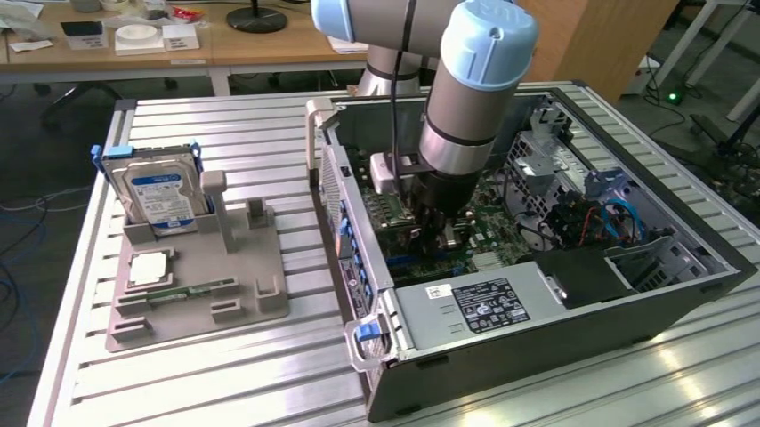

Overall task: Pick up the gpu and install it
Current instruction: 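Insert the gpu into the slot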

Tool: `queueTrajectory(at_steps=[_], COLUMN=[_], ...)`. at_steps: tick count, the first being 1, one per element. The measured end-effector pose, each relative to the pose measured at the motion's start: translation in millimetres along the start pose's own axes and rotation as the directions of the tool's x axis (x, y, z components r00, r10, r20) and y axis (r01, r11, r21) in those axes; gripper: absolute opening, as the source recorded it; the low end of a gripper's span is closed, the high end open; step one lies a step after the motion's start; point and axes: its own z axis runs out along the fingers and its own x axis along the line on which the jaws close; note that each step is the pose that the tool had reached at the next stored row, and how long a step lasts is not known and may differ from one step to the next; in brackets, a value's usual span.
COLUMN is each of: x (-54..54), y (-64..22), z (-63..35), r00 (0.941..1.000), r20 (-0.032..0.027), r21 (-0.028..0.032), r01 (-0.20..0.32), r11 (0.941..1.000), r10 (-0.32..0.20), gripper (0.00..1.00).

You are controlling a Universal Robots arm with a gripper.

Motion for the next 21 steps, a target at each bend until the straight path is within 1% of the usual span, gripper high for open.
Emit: queueTrajectory(at_steps=[21], x=[0.1], y=[0.0], z=[1.9], r00=[1.0], r20=[0.0002], r21=[0.0001], r01=[0.0], r11=[1.0], r10=[0.0], gripper=[0.28])
